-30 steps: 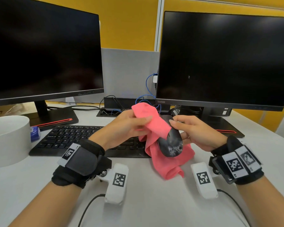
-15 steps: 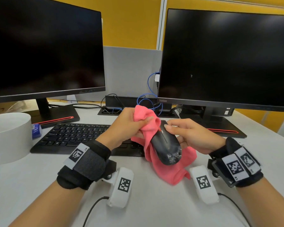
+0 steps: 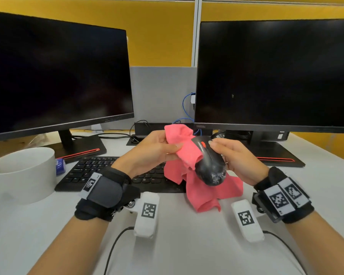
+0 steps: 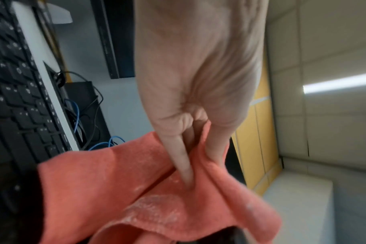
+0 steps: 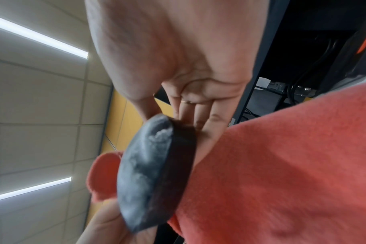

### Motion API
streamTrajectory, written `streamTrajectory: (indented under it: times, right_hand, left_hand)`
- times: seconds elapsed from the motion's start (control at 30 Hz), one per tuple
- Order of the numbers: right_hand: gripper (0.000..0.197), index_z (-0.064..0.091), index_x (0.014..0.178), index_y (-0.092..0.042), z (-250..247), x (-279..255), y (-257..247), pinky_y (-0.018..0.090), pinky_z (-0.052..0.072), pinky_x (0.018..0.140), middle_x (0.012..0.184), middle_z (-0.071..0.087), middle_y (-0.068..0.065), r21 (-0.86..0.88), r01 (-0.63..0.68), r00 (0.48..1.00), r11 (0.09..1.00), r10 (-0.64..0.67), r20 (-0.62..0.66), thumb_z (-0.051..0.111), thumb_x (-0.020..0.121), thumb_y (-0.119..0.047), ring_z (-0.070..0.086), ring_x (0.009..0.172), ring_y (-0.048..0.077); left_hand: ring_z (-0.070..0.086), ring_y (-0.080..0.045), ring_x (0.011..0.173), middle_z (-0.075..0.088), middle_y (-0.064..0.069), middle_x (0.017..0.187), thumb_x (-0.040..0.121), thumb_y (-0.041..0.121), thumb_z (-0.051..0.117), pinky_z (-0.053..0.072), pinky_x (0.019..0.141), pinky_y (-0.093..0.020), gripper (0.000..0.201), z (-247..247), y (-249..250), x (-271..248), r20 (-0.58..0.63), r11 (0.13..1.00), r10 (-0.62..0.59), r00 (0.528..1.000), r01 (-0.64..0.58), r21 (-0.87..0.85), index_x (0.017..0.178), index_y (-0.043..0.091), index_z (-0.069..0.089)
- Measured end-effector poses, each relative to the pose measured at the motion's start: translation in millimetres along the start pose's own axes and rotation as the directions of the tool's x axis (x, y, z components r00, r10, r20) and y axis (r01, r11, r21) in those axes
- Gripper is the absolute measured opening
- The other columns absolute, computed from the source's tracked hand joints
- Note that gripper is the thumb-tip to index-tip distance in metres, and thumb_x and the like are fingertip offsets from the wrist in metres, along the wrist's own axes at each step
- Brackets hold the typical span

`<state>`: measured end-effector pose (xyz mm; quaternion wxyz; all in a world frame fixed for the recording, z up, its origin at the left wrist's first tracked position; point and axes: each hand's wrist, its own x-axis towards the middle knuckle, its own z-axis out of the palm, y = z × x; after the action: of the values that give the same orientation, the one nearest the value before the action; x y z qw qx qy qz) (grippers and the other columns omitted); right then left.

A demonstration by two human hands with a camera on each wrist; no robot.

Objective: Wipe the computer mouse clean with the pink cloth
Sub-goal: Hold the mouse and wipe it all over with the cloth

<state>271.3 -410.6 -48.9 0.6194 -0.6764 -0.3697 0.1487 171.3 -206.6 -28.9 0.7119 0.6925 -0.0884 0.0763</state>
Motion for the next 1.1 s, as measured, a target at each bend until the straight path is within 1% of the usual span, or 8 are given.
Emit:
streamTrajectory:
  times: [0.23,0.37,0.43,0.53,0.7,0.9,1.0,1.1]
  right_hand:
    - [0.021,0.064,0.091,-0.006,-6,-3,-8,0.024,0.047,0.055,0.073,0.066,0.004,-0.042,0.08,0.995,0.996,-0.082,-0.05,0.053,0.098,-0.023,0.061,0.065,0.017]
    - [0.027,0.067,0.088,-0.015,-8,-4,-12,0.042,0.04,0.064,0.078,0.05,0.041,-0.058,0.12,0.99,0.991,-0.124,-0.067,0.062,0.09,-0.041,0.049,0.074,0.028]
    - [0.031,0.067,0.089,-0.012,-7,-4,-11,0.043,0.037,0.065,0.078,0.045,0.045,-0.053,0.109,0.991,0.993,-0.112,-0.071,0.063,0.087,-0.043,0.046,0.076,0.029]
    - [0.024,0.067,0.09,-0.007,-8,-4,-11,0.043,0.039,0.064,0.081,0.047,0.046,-0.09,0.095,0.99,0.991,-0.103,-0.099,0.059,0.096,-0.029,0.047,0.074,0.03]
    - [0.022,0.068,0.085,-0.008,-5,-3,-7,0.042,0.044,0.066,0.079,0.061,0.026,-0.099,0.06,0.983,0.993,-0.076,-0.165,0.057,0.097,-0.022,0.055,0.074,0.031]
    - [0.029,0.066,0.092,0.004,0,-3,-5,0.025,0.052,0.056,0.08,0.067,0.011,-0.026,-0.01,0.988,1.0,0.006,-0.155,0.056,0.097,-0.023,0.066,0.067,0.019]
    - [0.026,0.068,0.085,-0.005,2,-1,-4,0.023,0.049,0.052,0.078,0.066,0.01,-0.01,-0.085,0.984,0.996,0.082,-0.155,0.056,0.098,-0.024,0.064,0.061,0.018]
    - [0.03,0.07,0.096,0.001,-2,0,-4,0.022,0.048,0.05,0.077,0.066,0.008,0.052,-0.116,0.973,0.992,0.124,-0.195,0.053,0.099,-0.024,0.062,0.056,0.014]
  left_hand:
    - [0.07,-0.018,0.105,0.072,-0.006,0.117,0.08,0.0,0.075,0.059,0.084,-0.031,0.047,17,7,16,-0.078,0.97,0.074,0.994,-0.053,0.236,0.124,0.015,0.064]
    - [0.072,-0.01,0.084,0.075,-0.006,0.1,0.083,0.009,0.076,0.059,0.065,-0.024,0.033,22,11,36,-0.146,0.952,0.113,0.983,-0.065,0.298,0.114,0.012,0.065]
    - [0.071,-0.008,0.077,0.074,-0.005,0.095,0.086,0.011,0.073,0.058,0.06,-0.023,0.028,22,8,42,-0.168,0.949,0.139,0.976,-0.083,0.304,0.113,0.011,0.065]
    - [0.071,-0.014,0.088,0.074,-0.007,0.102,0.09,0.011,0.068,0.061,0.069,-0.029,0.032,19,-4,47,-0.201,0.973,0.116,0.973,-0.071,0.219,0.121,0.009,0.063]
    - [0.068,-0.02,0.103,0.069,-0.014,0.118,0.091,0.003,0.063,0.059,0.081,-0.031,0.035,18,-22,40,-0.152,0.999,0.048,0.987,-0.045,0.02,0.126,0.01,0.059]
    - [0.068,-0.018,0.108,0.071,-0.006,0.116,0.073,0.007,0.076,0.056,0.092,-0.033,0.048,19,-28,29,-0.055,0.998,0.047,0.997,-0.048,-0.027,0.117,0.022,0.063]
    - [0.069,-0.016,0.103,0.073,-0.006,0.112,0.085,0.004,0.07,0.057,0.089,-0.031,0.035,20,-35,29,-0.103,0.997,0.054,0.993,-0.049,0.054,0.115,0.02,0.064]
    - [0.072,-0.017,0.095,0.072,-0.016,0.112,0.094,0.009,0.061,0.06,0.078,-0.028,0.023,16,-40,34,-0.246,1.0,0.027,0.969,-0.029,-0.003,0.117,0.004,0.064]
